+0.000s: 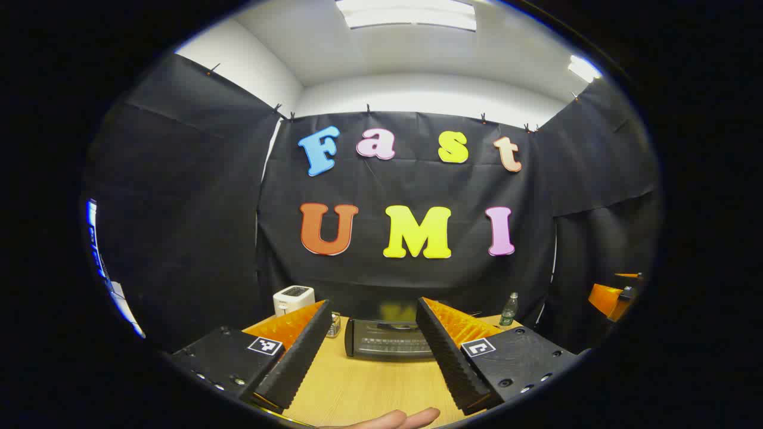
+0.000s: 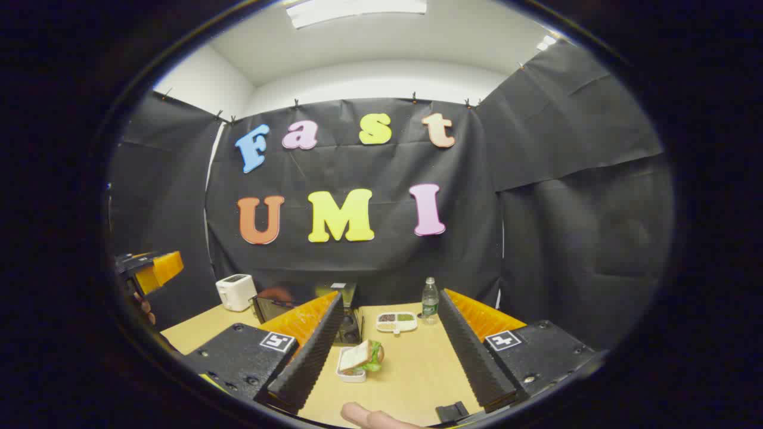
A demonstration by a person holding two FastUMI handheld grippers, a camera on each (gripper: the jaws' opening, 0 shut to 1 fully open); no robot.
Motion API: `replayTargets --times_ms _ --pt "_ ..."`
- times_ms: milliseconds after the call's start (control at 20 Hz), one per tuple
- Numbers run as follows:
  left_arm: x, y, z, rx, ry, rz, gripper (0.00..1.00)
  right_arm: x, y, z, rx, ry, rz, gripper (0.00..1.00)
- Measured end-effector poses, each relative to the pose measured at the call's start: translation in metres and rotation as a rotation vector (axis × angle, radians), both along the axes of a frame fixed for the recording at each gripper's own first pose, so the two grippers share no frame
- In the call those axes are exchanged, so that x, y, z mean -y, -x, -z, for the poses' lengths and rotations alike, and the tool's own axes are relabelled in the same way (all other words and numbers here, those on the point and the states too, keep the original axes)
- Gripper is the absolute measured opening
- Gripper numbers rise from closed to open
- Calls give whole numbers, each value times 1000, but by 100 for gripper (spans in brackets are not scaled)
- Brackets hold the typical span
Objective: Open the electric oven with the left hand, put the food in, and close the electric oven.
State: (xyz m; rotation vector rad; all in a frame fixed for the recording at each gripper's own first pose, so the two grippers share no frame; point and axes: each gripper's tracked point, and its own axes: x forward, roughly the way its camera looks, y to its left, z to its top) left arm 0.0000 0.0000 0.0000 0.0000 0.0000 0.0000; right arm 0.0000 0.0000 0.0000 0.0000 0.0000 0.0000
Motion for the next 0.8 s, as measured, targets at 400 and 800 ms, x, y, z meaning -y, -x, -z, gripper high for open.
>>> replayTargets --times_ms 400,800 --pt "7 -1 2 -7 -10 30 93 20 6 -16 61 26 41 91" --pt "3 -7 10 -6 -51 25 93 18 3 -11 61 12 20 100"
